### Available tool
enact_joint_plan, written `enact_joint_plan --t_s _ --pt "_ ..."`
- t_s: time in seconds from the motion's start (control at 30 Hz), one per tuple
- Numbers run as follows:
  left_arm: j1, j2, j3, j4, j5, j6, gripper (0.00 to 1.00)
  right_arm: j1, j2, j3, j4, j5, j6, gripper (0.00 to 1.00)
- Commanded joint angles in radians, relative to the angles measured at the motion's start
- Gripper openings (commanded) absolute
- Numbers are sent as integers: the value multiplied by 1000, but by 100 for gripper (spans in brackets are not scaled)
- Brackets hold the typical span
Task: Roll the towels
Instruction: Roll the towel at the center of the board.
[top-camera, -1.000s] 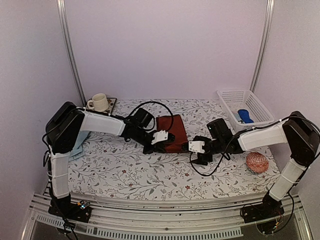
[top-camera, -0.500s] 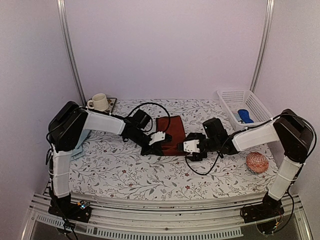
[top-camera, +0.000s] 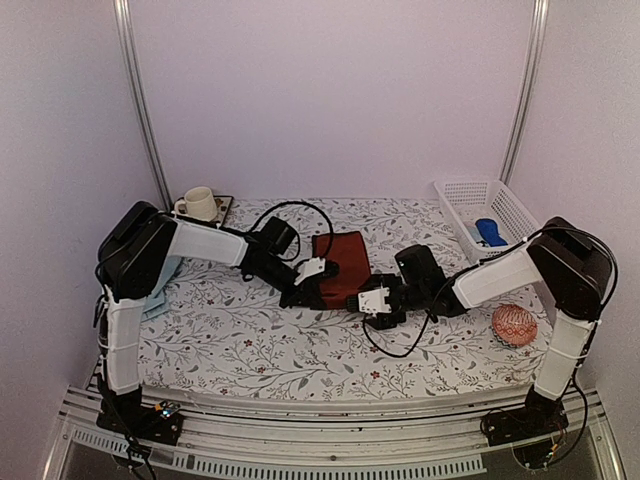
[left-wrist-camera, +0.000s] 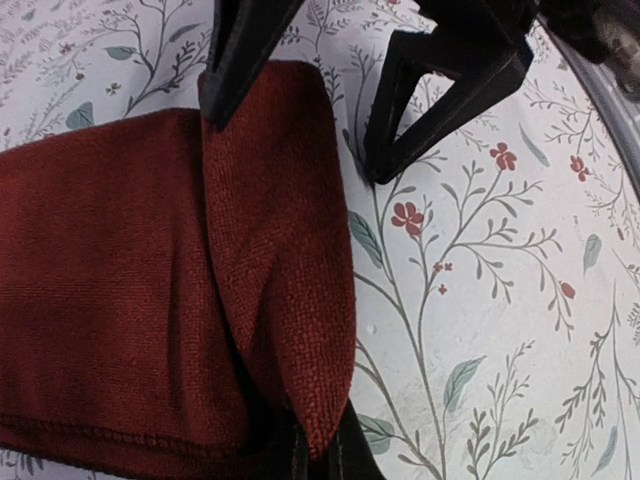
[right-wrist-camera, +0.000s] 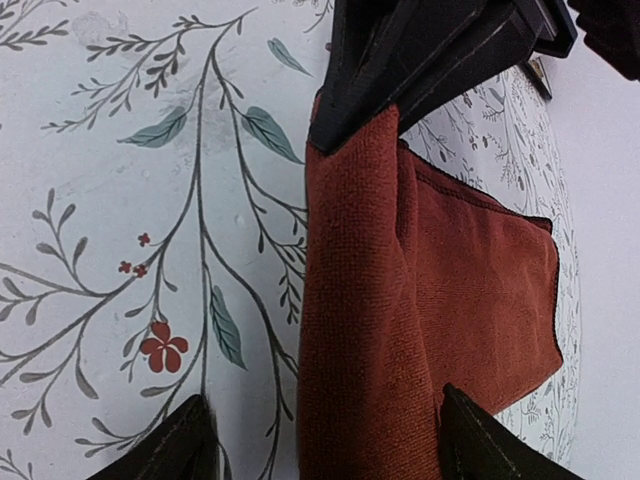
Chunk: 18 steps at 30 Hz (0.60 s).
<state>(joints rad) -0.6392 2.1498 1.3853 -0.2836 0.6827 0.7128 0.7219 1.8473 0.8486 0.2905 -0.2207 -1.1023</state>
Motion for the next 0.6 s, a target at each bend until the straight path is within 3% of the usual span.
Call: enact_joint_plan --t_s 0.0,0.2,0.5,0.57 --pt "16 28 21 -19 60 -10 0 8 44 21 35 74 0 77" --pt "18 30 15 -22 72 -7 0 15 70 28 47 86 7 64" --pt "18 20 9 -46 76 22 0 14 71 63 -29 65 43 14" --pt "18 8 -1 -56 75 50 0 13 67 82 -86 41 73 7"
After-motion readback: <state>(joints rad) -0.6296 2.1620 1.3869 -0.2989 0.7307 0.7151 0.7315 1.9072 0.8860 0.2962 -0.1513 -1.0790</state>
